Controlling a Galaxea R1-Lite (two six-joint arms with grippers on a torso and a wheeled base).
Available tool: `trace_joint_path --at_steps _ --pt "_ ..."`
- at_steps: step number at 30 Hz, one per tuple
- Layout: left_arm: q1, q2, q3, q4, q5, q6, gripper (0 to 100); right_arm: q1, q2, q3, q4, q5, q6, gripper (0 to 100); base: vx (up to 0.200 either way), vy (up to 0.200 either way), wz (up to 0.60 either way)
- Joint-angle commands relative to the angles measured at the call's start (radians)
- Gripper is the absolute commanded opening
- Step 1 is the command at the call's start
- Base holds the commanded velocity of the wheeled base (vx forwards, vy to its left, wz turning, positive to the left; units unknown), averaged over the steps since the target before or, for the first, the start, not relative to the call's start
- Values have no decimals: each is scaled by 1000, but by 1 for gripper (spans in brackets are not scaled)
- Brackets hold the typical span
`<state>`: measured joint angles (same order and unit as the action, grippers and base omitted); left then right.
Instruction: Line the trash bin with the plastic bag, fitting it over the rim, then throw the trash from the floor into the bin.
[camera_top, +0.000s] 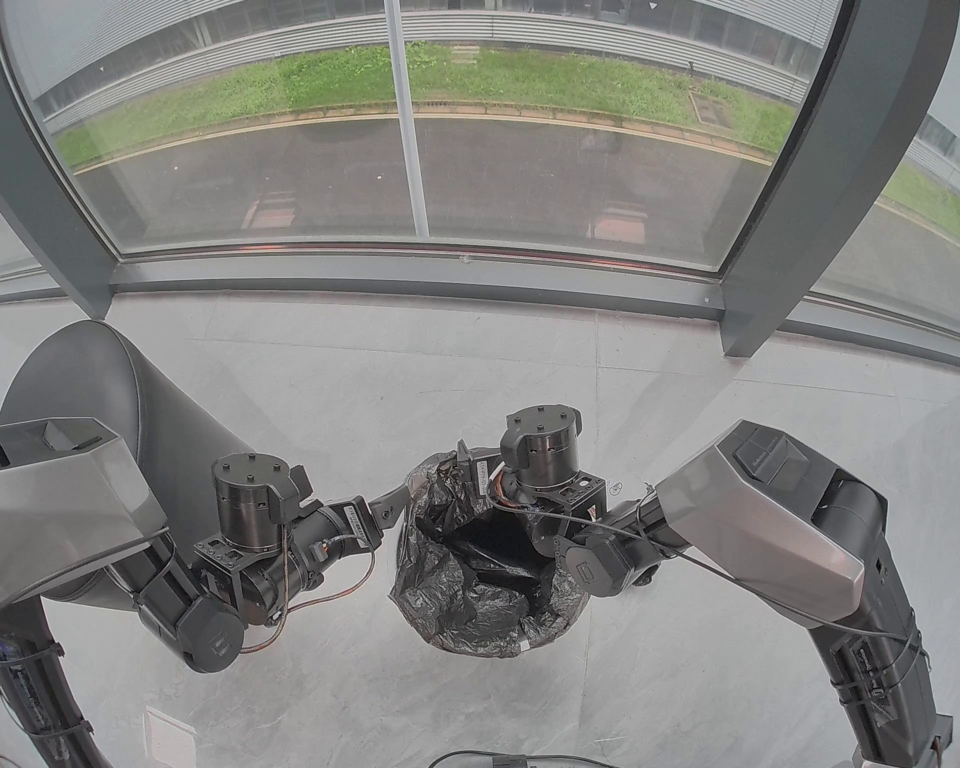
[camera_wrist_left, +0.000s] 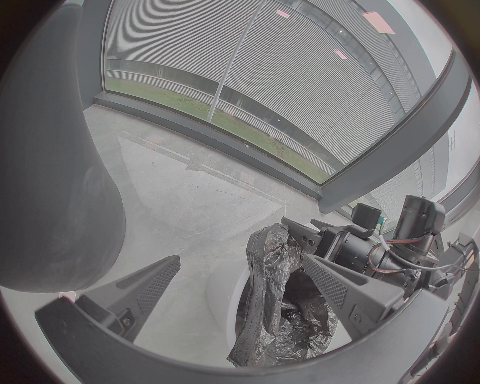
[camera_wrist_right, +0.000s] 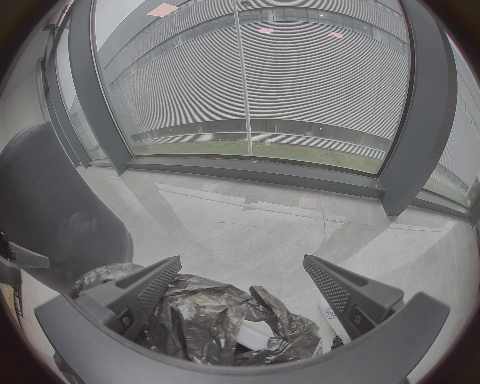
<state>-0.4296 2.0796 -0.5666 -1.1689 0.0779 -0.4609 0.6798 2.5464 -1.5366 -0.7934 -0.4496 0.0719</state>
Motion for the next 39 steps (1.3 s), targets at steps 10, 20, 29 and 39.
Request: trace_joint_path --at_steps 10,20,29,39 --pt "-63 -10 85 -104 3 1 100 20 -206 162 -21 -1 12 100 0 0 0" --pt "-60 83 91 -195 -27 65 100 29 -310 348 -116 -1 28 100 0 0 0" --pt "-47 151 48 -198 -56 133 100 4 -310 362 -147 0 28 100 0 0 0" --pt "-5 221 -64 -156 -49 156 100 -14 -311 368 -165 0 49 100 0 0 0"
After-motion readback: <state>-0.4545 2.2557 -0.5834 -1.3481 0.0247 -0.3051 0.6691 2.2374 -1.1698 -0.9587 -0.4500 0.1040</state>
